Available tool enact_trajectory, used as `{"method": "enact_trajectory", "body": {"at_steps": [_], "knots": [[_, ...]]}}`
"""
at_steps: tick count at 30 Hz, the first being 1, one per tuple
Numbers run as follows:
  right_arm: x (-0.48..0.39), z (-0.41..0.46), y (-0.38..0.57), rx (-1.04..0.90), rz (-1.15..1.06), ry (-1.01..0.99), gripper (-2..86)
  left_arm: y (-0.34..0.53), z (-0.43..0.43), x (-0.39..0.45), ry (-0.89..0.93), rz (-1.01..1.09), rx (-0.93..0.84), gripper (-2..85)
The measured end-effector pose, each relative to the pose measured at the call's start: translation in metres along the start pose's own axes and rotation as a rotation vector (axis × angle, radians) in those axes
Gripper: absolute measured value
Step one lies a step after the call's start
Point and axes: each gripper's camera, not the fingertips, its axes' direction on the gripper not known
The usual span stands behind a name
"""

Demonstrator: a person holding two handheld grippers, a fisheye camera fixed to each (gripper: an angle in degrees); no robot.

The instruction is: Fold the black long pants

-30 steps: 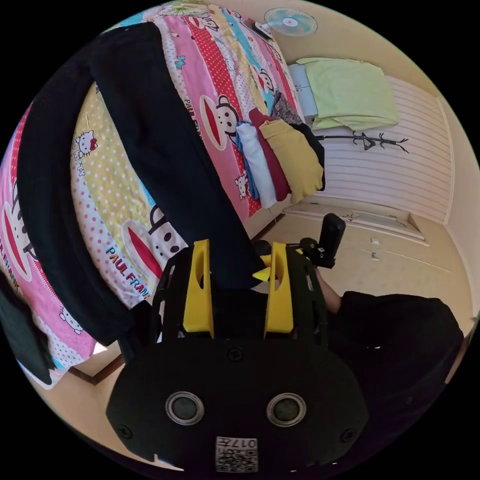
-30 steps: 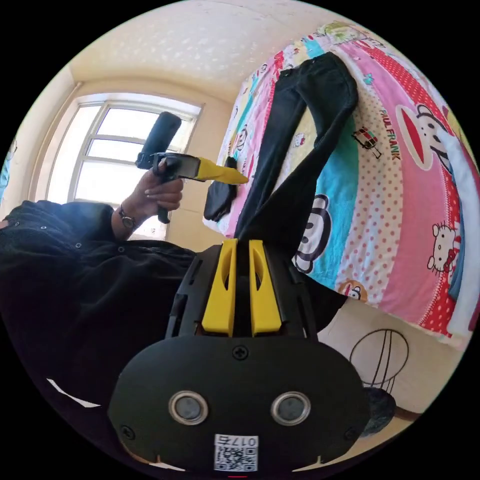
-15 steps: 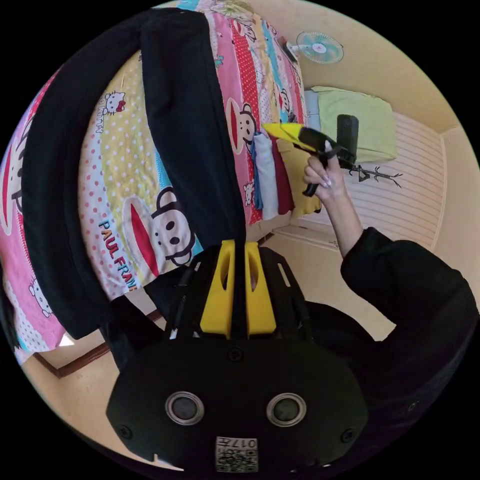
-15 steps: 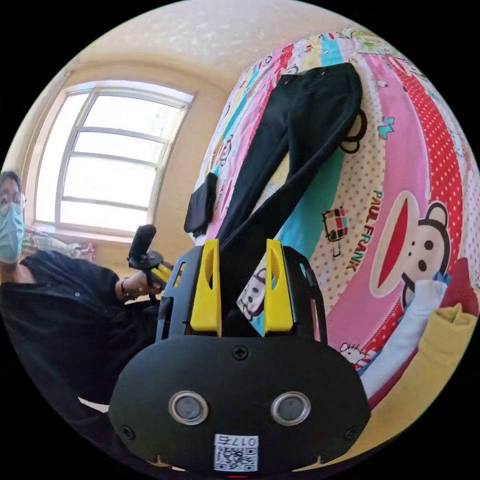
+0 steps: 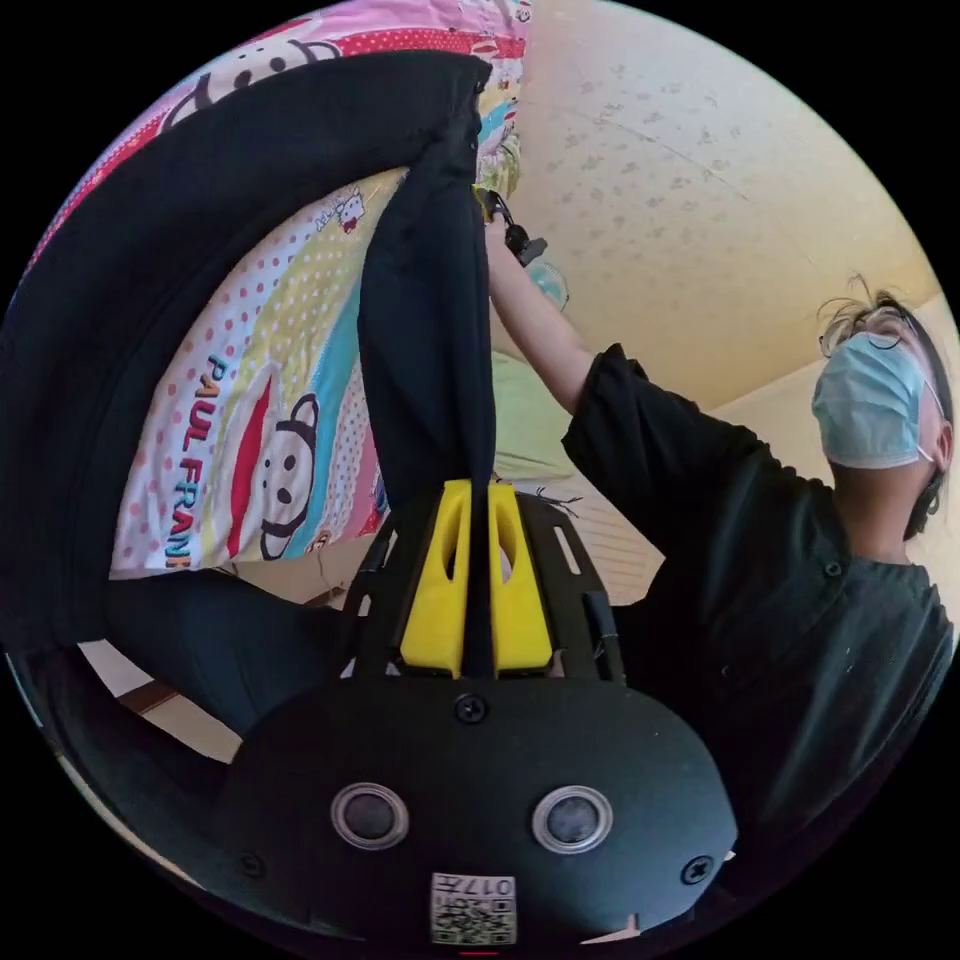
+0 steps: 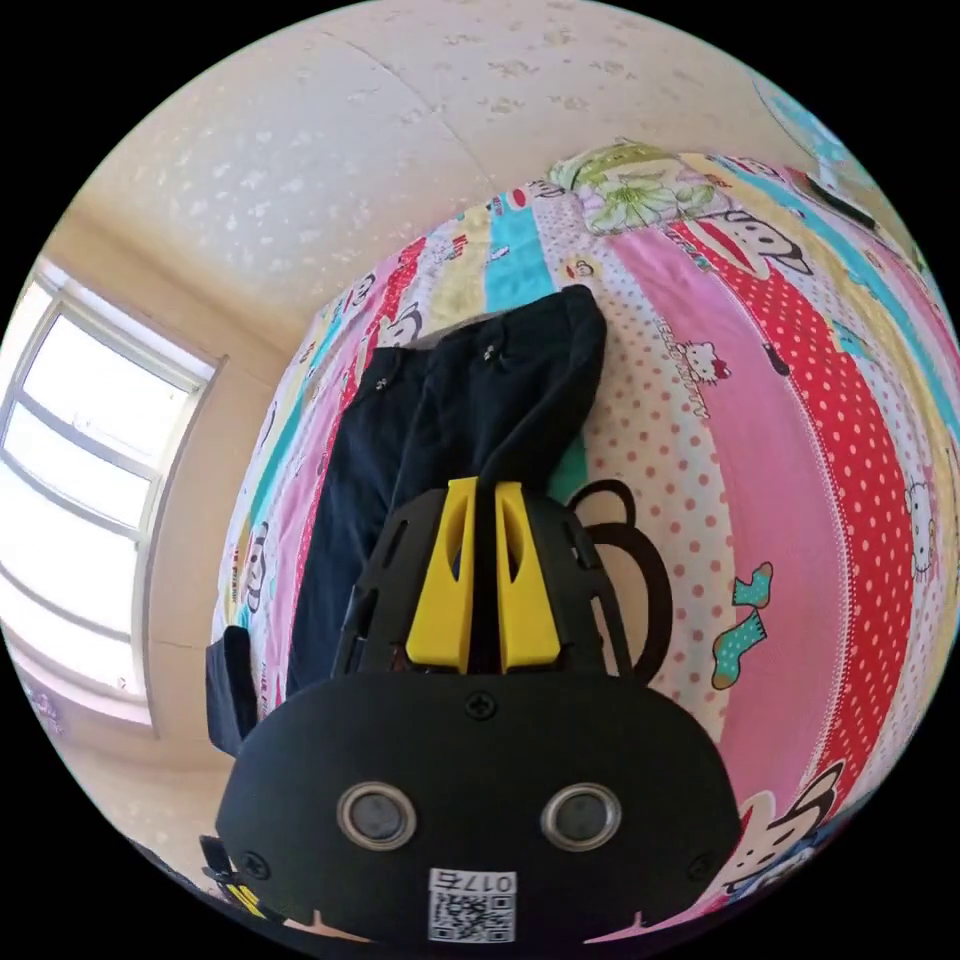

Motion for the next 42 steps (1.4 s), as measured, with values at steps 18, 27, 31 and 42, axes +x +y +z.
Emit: {"method": "enact_trajectory", "body": {"at_steps": [18,27,31,42], "knots": [[-0.23,0.07,0.101,-0.244,-0.247,-0.014,8.4,-0.027,-0.2,-0.025,-0.676,-0.071,-0.132,8.4],[-0.172,0.01,0.364,-0.484,0.232,-0.325,6.1,-0.073,-0.139,-0.032,-0.764,0.123,-0.468,8.1],[-0.17,-0.023,0.422,-0.375,0.368,-0.397,4.1,-0.054,-0.144,-0.019,-0.785,0.199,-0.435,4.2],[-0.123,-0.051,0.479,-0.406,0.35,-0.342,13.1,-0.062,-0.148,0.001,-0.893,0.25,-0.414,14.3]]}}
